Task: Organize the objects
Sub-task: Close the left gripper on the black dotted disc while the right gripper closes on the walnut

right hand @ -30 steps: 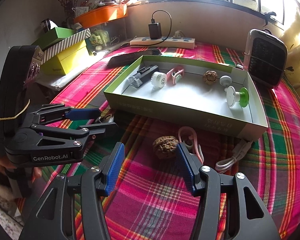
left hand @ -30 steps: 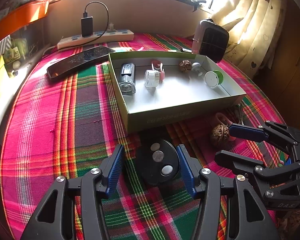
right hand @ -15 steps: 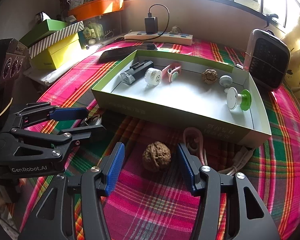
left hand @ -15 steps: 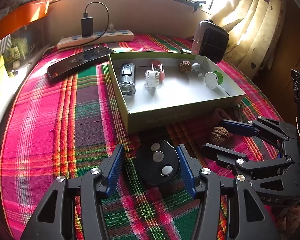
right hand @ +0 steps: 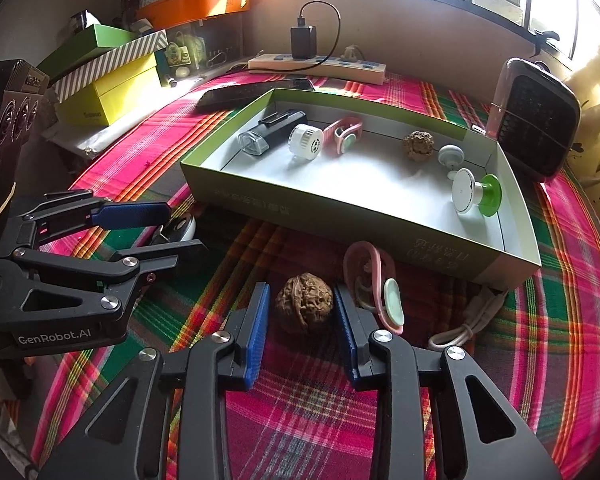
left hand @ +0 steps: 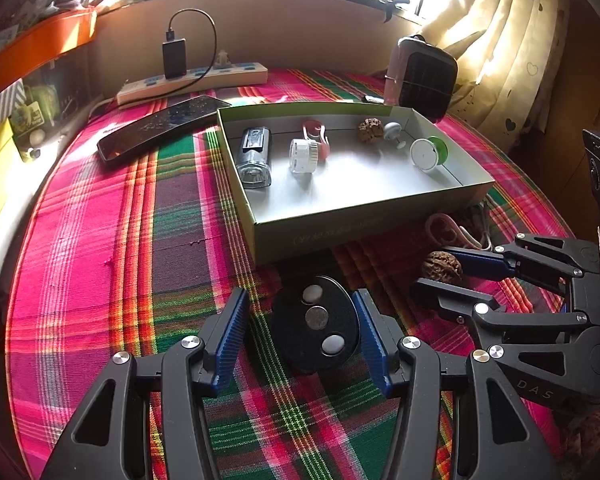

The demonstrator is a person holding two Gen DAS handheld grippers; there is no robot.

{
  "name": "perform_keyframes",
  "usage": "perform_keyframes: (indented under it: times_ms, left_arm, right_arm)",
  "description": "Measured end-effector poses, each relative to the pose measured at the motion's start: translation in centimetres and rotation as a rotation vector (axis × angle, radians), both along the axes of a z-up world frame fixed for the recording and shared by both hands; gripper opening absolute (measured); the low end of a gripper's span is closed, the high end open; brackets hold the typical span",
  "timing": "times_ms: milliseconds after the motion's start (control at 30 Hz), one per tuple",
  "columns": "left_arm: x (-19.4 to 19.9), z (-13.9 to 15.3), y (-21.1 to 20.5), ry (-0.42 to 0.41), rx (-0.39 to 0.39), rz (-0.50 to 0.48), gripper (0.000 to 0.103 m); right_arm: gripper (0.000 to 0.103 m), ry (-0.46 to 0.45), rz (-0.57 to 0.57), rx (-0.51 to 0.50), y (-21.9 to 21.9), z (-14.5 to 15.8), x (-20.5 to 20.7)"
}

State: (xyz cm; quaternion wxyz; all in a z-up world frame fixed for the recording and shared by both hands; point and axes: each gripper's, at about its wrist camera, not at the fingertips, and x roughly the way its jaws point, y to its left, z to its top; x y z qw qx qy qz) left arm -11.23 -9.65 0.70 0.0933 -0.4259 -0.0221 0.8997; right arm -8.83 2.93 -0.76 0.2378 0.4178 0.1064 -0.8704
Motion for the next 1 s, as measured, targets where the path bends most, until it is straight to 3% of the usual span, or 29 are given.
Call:
perform_keyframes:
  times_ms: [233,1000]
  left_arm:
    - [0.23,-0.07,-0.32,0.007,-0.019,0.031,0.038]
    - [0.24,-0.01,-0.42,0.011,-0.026,0.032,0.038]
  right_arm:
    - [0.029,-0.008,-0.005,-0.017,0.22,-0.02,-0.06]
    - [0.029,-0.008,-0.005,-0.016,0.22,0.01,0.03]
